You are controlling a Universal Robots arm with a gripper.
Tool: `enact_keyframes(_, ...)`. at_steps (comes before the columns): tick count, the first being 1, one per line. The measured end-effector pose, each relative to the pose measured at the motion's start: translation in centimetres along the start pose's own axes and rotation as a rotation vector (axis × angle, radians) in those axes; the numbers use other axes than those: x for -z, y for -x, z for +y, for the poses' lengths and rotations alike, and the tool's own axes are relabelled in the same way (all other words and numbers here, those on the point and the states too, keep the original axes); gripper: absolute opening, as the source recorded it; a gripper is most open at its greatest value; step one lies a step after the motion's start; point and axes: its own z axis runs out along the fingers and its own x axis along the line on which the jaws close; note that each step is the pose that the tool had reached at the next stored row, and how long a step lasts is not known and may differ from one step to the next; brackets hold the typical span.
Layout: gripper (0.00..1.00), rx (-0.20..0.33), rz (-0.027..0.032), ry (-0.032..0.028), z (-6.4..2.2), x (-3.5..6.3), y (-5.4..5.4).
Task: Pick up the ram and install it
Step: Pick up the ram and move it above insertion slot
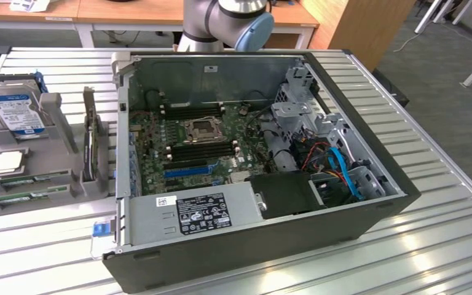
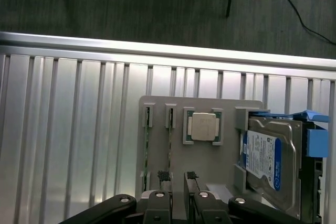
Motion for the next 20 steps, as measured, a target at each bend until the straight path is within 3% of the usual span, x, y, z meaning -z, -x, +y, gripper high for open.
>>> enact_keyframes(20,0.24,0.000,0.0000,0.0000,-0.15,-3.49,-0.2)
